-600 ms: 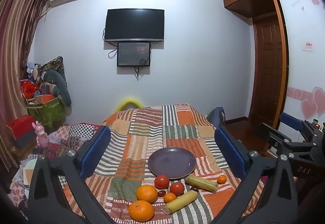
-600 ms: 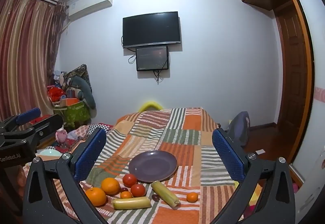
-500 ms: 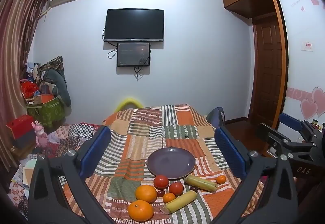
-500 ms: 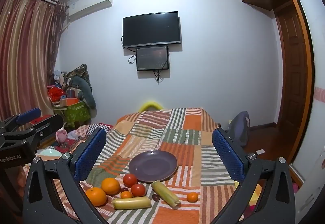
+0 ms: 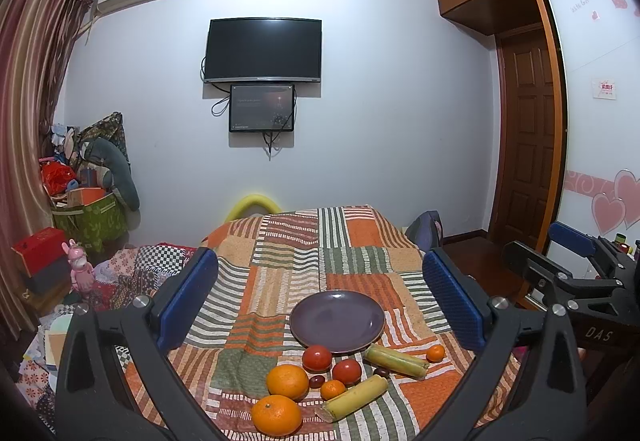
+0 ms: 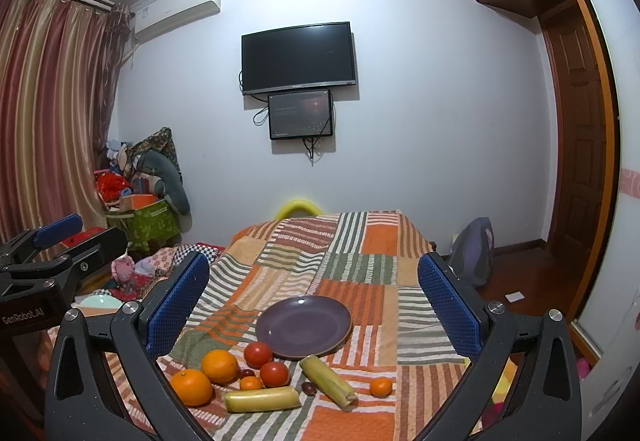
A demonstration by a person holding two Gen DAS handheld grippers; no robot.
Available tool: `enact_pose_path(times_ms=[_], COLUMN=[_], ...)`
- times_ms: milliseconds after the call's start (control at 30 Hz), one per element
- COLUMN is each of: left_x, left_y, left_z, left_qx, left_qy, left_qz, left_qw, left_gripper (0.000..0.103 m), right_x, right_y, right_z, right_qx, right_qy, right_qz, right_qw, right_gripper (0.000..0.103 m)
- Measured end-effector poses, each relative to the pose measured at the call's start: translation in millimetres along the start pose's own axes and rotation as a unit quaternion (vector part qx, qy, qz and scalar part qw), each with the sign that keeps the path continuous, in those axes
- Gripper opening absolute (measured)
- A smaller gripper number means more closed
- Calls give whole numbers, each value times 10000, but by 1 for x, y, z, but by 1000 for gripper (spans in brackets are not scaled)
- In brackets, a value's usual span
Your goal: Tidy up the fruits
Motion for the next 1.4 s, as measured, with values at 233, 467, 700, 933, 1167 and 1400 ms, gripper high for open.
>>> enact_pose_path(times_ms=[233, 467, 700, 933, 1167, 1400], left_x=[0, 0, -4, -8, -7, -5], left_y=[0, 0, -1, 0, -1, -2], left_z=[0, 0, -1, -5, -5, -3], left_qx=[0, 0, -9, 20, 20, 20], left_qy=[-5, -8, -18, -23, -27, -26], left_qz=[-1, 7, 30, 42, 44, 48], left_qw=[10000, 10000, 10000, 10000, 10000, 10000], left_gripper=[103, 103, 103, 103, 103, 103], right_x=[1, 0, -1, 0, -1, 0], right_y=[1, 2, 2, 2, 2, 2], right_z=[0, 0, 0, 0, 0, 0], right_qx=[-8, -14, -12, -10, -9, -6], right_qy=[9, 11, 14, 12, 10, 10], right_qz=[2, -1, -3, -8, -11, -9], right_qw=[10000, 10000, 10000, 10000, 10000, 10000], right_gripper=[103, 103, 103, 103, 103, 103])
Point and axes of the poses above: each gripper's, at about its wrist camera, not at the fingertips, and z roughly the way its jaws point, y to its left, x to its underside, the point moved 6 cm from there along z, roughly the way its jaws point
